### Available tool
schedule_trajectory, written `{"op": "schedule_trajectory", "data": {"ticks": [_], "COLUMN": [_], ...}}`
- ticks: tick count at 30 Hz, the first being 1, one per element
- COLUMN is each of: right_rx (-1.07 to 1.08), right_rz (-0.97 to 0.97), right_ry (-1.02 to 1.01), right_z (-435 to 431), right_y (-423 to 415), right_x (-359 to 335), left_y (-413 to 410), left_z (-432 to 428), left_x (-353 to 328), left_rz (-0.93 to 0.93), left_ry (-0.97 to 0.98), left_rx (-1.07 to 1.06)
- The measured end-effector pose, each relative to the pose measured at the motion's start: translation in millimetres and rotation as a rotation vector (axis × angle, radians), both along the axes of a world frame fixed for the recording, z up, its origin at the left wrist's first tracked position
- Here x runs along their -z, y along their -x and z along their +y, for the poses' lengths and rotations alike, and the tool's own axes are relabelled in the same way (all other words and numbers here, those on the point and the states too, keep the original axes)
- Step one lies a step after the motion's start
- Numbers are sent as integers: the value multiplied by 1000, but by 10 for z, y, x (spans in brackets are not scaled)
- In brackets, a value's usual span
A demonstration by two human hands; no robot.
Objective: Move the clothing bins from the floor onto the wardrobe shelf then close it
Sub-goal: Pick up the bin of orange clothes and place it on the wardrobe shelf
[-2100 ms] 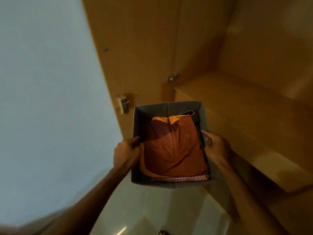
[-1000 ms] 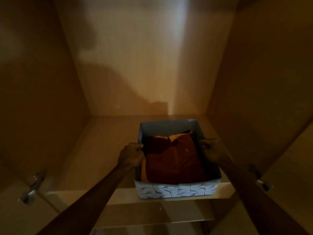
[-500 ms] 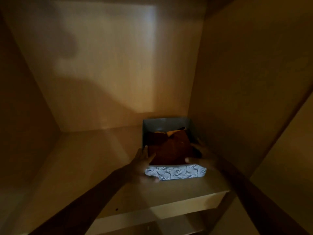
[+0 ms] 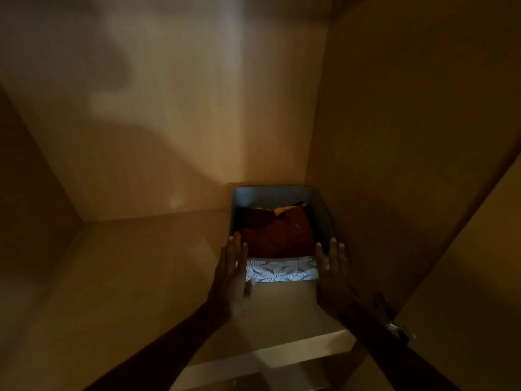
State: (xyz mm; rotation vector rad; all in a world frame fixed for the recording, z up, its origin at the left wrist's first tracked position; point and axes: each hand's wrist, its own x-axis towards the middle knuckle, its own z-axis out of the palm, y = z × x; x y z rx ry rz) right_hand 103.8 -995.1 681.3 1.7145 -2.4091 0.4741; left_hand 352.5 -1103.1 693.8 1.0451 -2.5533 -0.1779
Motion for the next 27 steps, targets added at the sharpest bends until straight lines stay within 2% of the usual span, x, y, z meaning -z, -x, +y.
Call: {"op": "schedule_trajectory", "data": {"ticks": [6,9,14,27], "right_rx": [49,70,39,-57], "right_rz": [112,84,147,136], "right_ry": [-63,-73,-86,-102], "right_z": [-111,-299,-580,-902], "right_y": [43,132,398,695], "right_x": [135,124,77,-15], "left_y": [-80,27,212,468], "left_z": [-12,-99,-192,-348], "left_x": [68,65,62,-98], "left_rz": [-133,-163,-153,-276], "left_ry": [107,66,38,-70], "left_rx": [-6,20,46,-63]}}
